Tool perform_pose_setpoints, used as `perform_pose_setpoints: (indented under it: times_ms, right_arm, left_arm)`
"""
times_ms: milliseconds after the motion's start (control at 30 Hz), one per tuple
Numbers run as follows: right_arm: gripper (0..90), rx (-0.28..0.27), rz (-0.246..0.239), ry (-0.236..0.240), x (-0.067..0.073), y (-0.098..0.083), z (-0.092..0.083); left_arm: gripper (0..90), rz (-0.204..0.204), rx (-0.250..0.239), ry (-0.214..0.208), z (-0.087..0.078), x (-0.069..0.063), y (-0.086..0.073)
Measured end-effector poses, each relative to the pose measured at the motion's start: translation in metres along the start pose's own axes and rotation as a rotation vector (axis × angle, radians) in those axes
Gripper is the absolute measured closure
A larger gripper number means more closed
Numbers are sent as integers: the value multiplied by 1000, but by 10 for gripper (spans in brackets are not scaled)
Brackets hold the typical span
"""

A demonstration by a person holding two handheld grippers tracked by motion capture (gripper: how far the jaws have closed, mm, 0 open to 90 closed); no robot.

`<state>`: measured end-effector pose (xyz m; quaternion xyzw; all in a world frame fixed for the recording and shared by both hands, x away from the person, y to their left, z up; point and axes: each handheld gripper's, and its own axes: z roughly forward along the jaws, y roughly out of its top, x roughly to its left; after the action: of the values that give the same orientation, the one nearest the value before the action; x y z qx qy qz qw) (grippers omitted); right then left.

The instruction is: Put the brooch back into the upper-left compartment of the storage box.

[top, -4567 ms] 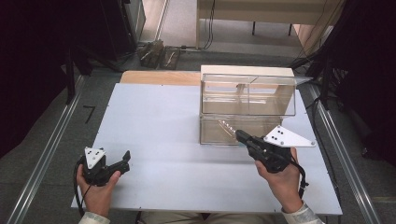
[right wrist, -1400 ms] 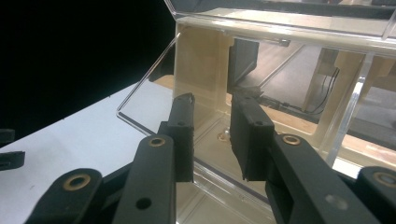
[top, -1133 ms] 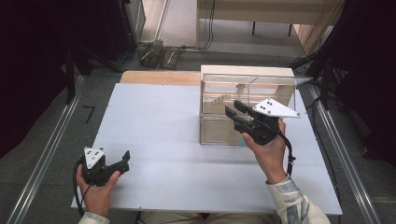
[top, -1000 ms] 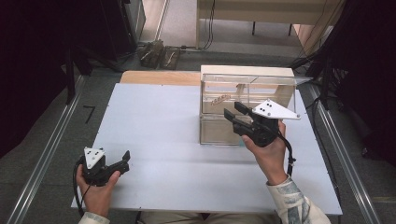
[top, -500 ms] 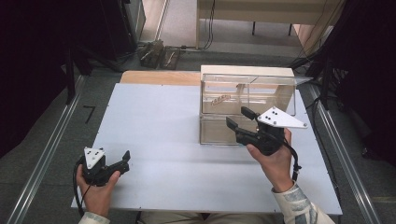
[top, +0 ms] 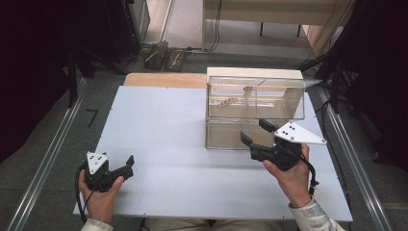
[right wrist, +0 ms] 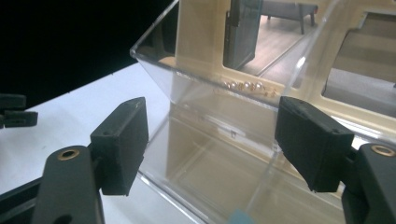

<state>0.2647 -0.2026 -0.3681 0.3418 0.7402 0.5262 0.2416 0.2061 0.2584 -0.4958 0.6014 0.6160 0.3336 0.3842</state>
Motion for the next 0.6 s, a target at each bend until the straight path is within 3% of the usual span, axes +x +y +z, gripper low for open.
perform_pose_setpoints:
  times_ms: [600]
  right_arm:
    - [207, 27, 6, -63, -11, -36, -21]
  left_arm:
    - [65, 3, 2, 1, 0, 0, 0]
